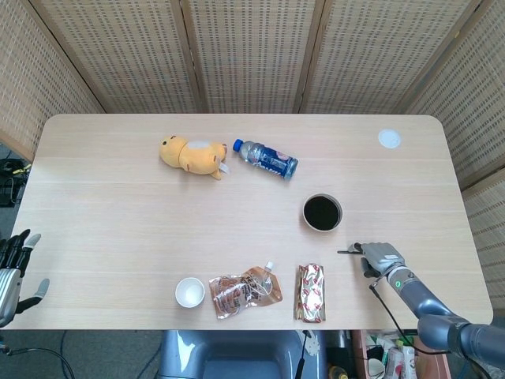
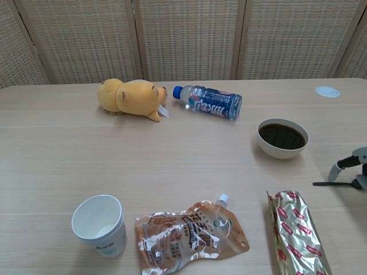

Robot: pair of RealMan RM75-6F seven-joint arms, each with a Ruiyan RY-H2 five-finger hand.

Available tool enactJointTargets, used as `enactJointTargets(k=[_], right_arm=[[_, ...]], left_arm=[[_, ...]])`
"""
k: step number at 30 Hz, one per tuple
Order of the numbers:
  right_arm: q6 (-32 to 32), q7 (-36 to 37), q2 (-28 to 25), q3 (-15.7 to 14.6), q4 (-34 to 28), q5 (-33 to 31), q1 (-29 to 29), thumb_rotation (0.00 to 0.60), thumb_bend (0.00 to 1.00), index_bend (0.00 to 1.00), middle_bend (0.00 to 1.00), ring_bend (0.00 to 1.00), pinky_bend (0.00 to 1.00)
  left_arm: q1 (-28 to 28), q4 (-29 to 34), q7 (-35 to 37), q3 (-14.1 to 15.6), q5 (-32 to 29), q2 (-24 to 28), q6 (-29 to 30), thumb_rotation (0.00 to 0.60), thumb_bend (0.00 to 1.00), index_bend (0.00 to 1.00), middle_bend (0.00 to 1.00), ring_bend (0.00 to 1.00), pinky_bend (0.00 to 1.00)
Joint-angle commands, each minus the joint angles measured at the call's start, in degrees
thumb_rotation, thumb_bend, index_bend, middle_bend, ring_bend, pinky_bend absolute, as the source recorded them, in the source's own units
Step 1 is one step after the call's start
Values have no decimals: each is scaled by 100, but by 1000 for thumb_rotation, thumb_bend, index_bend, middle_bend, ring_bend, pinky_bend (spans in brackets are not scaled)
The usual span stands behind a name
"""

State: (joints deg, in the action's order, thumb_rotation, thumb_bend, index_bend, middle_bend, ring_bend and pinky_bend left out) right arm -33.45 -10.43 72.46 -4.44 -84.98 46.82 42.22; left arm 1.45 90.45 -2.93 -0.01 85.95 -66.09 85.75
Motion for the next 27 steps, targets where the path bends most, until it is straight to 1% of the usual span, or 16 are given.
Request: enactJointTargets(k=[1,7,20,27], right_arm=[[-153,3,-76,14,-138,120,-52,600,1000,242,959,997,1000],[-264,4,-157,23,-285,269,-102,600,1000,246,959,997,1000],[-302,-25,-345,-160,-342,137,-249,600,1000,252,959,997,1000],[-298,-7,-390,-262,-233,85,-363,600,1000,259,959,997,1000]], left_arm=[[-5,-6,7,3,2,-4,5,600,377,0,0,0,0],[-17,-17,23,4,-1,-5,16,600,378,0,0,0,0],[44,45,-49,-17,48,-5,-18,600,377,0,0,0,0],[46,78,-86,-6,74,-7,-9,600,377,0,0,0,0]])
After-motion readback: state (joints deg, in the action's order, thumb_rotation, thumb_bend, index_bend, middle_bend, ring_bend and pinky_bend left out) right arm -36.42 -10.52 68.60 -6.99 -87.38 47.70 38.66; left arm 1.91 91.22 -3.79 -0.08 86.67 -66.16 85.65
